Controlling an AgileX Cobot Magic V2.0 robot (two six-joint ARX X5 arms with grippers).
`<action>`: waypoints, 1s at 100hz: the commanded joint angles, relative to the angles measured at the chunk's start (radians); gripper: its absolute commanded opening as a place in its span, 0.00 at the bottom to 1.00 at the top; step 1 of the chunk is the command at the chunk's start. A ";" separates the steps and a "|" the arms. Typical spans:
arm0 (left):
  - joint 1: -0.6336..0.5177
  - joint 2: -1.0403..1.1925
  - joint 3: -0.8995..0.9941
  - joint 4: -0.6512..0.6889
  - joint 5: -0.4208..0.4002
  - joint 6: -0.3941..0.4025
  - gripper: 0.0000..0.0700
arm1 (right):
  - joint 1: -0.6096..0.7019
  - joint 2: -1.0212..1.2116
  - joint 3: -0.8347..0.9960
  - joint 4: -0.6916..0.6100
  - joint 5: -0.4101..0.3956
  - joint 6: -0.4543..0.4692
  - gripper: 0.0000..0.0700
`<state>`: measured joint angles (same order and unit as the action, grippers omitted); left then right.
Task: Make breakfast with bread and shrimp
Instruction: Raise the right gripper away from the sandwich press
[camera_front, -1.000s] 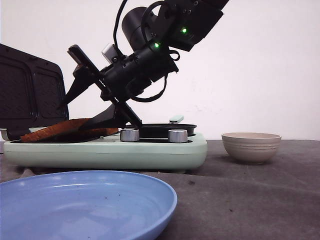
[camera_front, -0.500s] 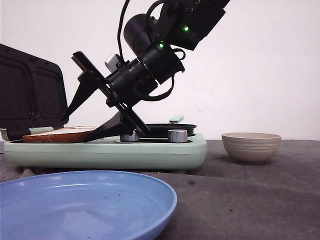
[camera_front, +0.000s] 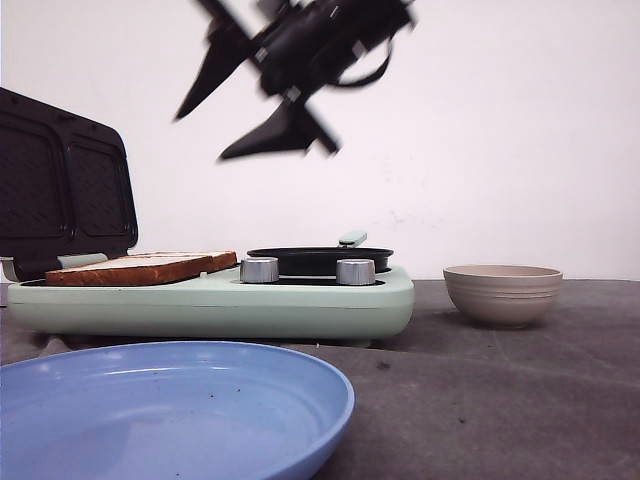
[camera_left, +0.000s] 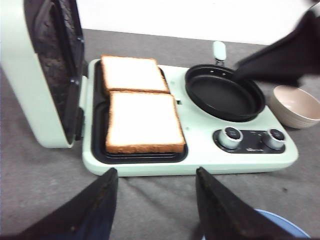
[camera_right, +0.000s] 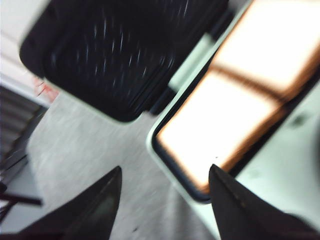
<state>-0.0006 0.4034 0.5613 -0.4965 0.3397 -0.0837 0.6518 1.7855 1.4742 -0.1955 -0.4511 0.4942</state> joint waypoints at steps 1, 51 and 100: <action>-0.001 0.000 0.005 0.013 -0.009 0.016 0.33 | -0.007 -0.040 0.014 -0.023 0.044 -0.103 0.48; -0.001 0.000 0.005 0.016 -0.007 0.012 0.33 | -0.120 -0.393 0.005 -0.447 0.319 -0.423 0.48; -0.001 0.000 0.005 0.016 -0.006 0.012 0.33 | -0.150 -0.824 -0.512 -0.250 0.348 -0.453 0.48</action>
<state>-0.0006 0.4034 0.5613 -0.4900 0.3363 -0.0841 0.4957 1.0157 1.0302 -0.4957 -0.1024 0.0402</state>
